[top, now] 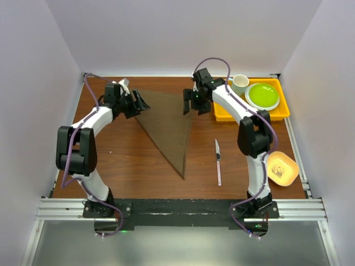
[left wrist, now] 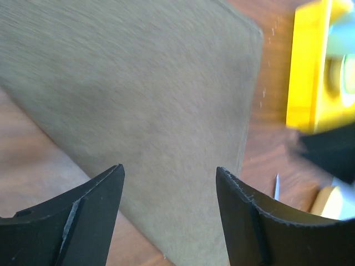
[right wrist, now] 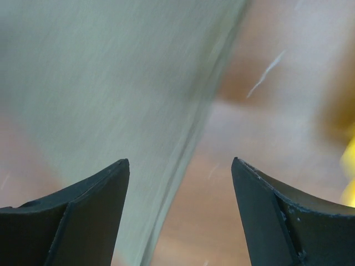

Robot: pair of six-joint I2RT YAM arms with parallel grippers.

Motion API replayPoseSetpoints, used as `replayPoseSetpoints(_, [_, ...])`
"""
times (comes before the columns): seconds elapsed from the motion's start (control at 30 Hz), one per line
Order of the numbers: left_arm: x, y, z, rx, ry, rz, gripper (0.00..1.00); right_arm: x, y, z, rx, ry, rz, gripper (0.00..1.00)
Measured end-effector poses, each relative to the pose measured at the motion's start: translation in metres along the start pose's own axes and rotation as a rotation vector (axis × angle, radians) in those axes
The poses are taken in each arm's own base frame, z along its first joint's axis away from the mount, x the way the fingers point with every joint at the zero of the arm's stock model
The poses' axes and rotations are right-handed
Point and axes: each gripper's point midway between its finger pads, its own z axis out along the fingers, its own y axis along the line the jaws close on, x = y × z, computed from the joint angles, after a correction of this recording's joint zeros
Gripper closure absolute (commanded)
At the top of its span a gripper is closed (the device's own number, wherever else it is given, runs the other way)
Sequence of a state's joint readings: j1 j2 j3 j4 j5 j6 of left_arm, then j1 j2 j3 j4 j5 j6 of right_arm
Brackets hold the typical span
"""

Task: Fold the napkin, place the utensils inside, and roll it up
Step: Fold the napkin

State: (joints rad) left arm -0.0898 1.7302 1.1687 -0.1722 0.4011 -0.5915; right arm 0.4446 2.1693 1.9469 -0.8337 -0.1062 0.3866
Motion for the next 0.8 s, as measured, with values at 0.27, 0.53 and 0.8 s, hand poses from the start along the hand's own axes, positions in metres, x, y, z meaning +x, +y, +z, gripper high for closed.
replayPoseSetpoints(0.27, [-0.056, 0.055, 0.037, 0.063, -0.074, -0.189, 0.51, 0.118, 0.072, -0.063, -0.297, 0.218, -0.109, 0.43])
replayPoseSetpoints(0.53, [-0.126, 0.062, 0.074, 0.207, -0.201, -0.237, 0.64, 0.181, 0.099, -0.062, -0.433, 0.389, -0.134, 0.62])
replayPoseSetpoints(0.8, [-0.156, 0.088, 0.107, 0.222, -0.258, -0.293, 0.68, 0.186, 0.138, -0.038, -0.521, 0.434, -0.192, 0.64])
